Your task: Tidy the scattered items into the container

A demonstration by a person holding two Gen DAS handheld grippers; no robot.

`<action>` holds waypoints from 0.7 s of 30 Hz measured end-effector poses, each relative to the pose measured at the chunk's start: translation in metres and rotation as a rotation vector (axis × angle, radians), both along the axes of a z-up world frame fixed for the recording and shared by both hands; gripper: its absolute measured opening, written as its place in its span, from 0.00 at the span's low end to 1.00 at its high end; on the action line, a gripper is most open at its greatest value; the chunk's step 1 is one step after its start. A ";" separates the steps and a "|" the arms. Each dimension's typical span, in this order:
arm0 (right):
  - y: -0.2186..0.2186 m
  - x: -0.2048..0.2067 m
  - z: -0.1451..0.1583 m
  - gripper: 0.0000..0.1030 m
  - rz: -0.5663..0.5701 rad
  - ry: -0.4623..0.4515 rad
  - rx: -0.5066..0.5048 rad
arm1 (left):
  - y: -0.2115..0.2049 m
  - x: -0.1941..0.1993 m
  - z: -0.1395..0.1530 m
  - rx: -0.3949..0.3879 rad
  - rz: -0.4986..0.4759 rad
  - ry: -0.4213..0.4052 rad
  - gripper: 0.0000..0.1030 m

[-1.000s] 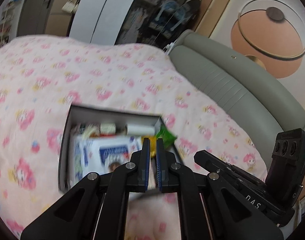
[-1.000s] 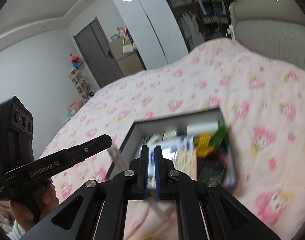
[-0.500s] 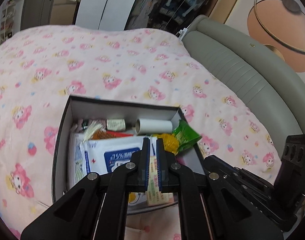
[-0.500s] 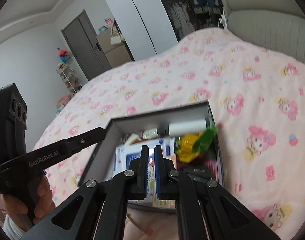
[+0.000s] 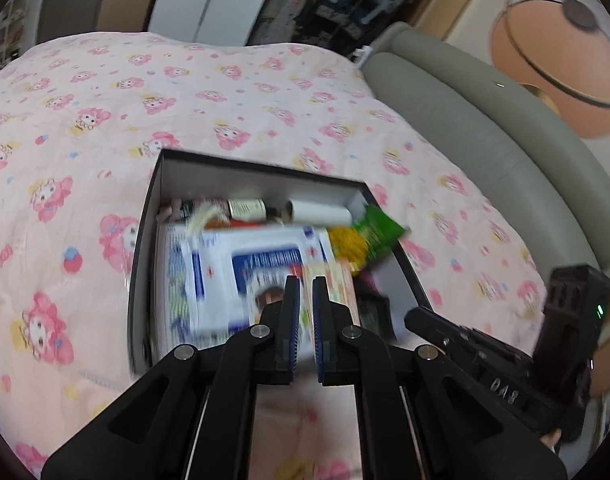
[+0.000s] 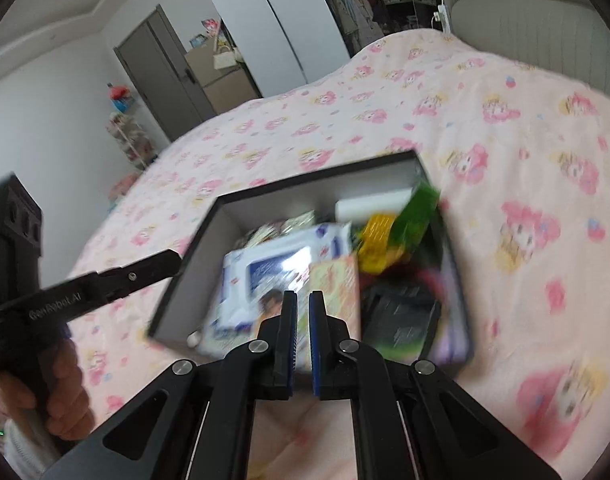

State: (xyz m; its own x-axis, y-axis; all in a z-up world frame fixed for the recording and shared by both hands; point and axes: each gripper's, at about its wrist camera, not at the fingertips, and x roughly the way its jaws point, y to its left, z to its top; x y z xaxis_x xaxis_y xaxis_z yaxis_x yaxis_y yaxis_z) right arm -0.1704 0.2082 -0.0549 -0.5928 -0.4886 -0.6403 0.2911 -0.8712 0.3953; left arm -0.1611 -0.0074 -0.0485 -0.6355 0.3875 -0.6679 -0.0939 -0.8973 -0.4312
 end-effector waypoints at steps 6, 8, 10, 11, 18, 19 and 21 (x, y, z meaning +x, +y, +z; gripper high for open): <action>-0.004 0.050 -0.022 0.04 0.060 -0.062 -0.075 | -0.023 0.058 -0.042 0.041 -0.013 -0.069 0.06; -0.014 0.058 -0.035 0.04 0.092 -0.091 -0.060 | -0.032 0.063 -0.064 0.046 0.023 -0.127 0.06; -0.028 0.059 -0.052 0.04 0.131 -0.142 -0.035 | -0.041 0.064 -0.083 0.046 0.062 -0.167 0.08; -0.034 0.057 -0.059 0.05 0.147 -0.162 -0.027 | -0.046 0.062 -0.091 0.048 0.081 -0.183 0.15; -0.064 0.046 -0.110 0.21 0.170 -0.296 0.068 | -0.077 0.049 -0.128 0.074 0.210 -0.253 0.30; -0.064 0.045 -0.116 0.24 0.163 -0.313 0.075 | -0.083 0.047 -0.133 0.083 0.228 -0.259 0.30; -0.066 0.041 -0.124 0.28 0.159 -0.338 0.070 | -0.092 0.043 -0.141 0.116 0.253 -0.259 0.30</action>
